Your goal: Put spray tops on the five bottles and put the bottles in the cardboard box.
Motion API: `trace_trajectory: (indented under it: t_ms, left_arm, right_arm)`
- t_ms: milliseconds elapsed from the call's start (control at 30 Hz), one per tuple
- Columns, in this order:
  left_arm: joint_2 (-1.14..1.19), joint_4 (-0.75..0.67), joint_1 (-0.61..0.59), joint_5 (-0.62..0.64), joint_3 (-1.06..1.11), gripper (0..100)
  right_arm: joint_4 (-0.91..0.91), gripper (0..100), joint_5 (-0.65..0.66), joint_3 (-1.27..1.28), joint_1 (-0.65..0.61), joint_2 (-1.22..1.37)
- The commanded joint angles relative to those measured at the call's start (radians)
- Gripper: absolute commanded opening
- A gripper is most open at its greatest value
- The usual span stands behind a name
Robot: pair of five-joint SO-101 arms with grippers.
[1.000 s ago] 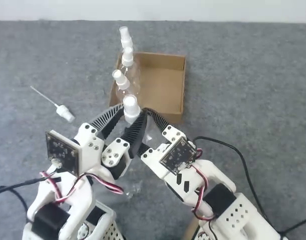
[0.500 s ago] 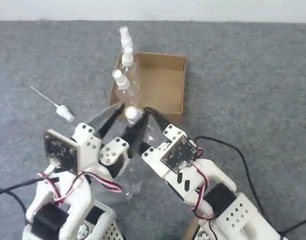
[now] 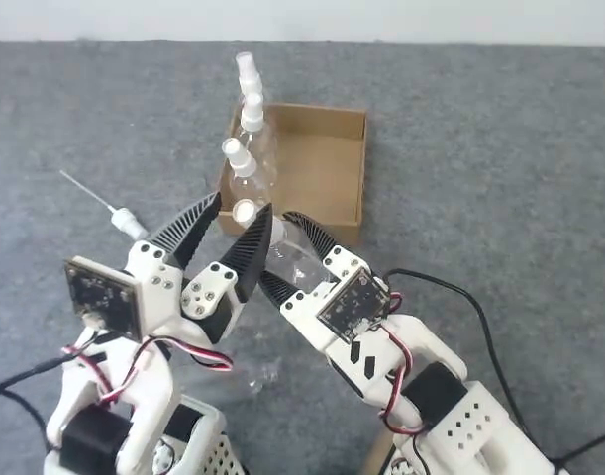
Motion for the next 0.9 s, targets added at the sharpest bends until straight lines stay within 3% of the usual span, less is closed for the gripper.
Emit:
trace_trajectory:
  t_ms: [0,367,667,867]
  left_arm:
    - [-0.008,0.002,-0.003,-0.003,-0.051,17]
    - [-0.009,0.026,0.038,-0.005,-0.104,17]
    - [-0.009,0.038,-0.109,0.002,-0.163,17]
    - [-0.008,0.005,-0.279,0.13,-0.151,17]
  right_arm:
    - [-0.022,3.3,0.009,-0.017,0.012,-0.018]
    - [-0.027,3.3,0.009,-0.017,0.016,-0.016]
    - [-0.03,3.3,0.009,-0.017,0.016,-0.016]
    - [-0.03,3.3,0.009,-0.017,0.018,-0.016]
